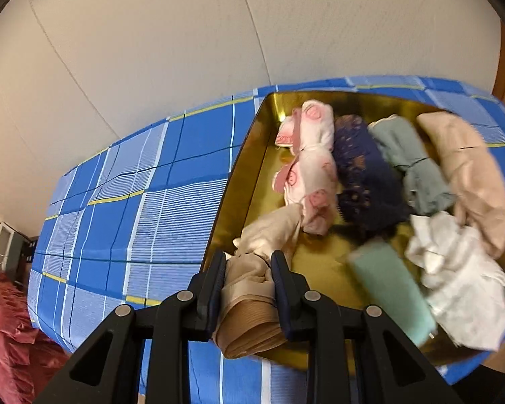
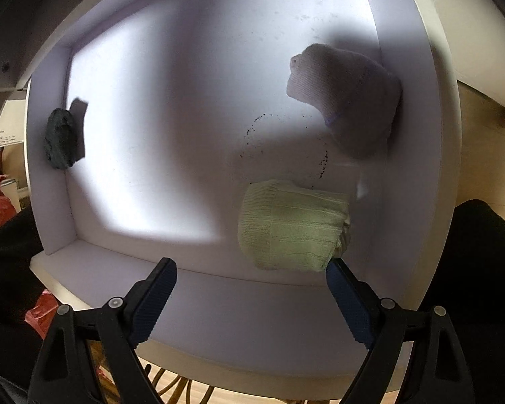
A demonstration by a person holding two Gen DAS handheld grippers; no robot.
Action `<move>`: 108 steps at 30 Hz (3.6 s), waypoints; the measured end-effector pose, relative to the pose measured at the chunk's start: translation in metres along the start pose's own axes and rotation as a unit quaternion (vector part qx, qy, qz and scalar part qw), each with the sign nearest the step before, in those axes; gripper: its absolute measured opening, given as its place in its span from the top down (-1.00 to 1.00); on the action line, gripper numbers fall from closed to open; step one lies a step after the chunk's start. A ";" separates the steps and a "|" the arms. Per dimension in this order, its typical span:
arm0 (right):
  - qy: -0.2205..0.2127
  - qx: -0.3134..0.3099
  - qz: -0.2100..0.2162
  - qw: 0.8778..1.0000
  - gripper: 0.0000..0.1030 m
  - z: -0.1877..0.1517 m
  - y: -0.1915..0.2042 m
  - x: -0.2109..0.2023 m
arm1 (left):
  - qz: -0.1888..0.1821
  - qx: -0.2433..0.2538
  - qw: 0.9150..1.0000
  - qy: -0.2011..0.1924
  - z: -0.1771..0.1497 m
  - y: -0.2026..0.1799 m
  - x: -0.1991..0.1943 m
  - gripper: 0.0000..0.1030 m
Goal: Organize soft objects
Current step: 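Lower the beige garment into the gold box with the left gripper, then reach the right gripper toward the pale green knit garment, then grasp the pale green knit with the right gripper while the left gripper grasps the black knit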
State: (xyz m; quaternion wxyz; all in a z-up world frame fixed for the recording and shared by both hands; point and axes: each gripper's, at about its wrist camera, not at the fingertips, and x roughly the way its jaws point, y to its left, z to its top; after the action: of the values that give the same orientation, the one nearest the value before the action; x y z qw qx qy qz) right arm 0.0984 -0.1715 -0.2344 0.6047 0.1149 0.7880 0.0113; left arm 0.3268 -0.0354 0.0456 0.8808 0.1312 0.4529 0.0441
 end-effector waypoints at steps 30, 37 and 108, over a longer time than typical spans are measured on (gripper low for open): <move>0.023 0.011 -0.038 0.999 -0.80 -0.005 -0.009 0.027 | -0.065 -0.037 0.995 0.069 0.043 0.010 0.032 0.56; 0.032 0.007 -0.054 0.998 -0.80 -0.004 -0.009 0.037 | -0.040 -0.007 0.998 0.056 0.068 0.000 0.053 0.56; 0.017 -0.071 -0.133 0.988 -0.51 -0.004 0.020 0.055 | -0.114 -0.119 0.970 0.178 -0.283 0.028 0.086 0.20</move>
State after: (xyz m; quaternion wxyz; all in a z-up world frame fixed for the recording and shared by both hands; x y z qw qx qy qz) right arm 0.0843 -0.1412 -0.2823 0.5943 -0.0344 0.8035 -0.0108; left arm 0.1491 0.0628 -0.1713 0.7942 -0.0373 0.6062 0.0194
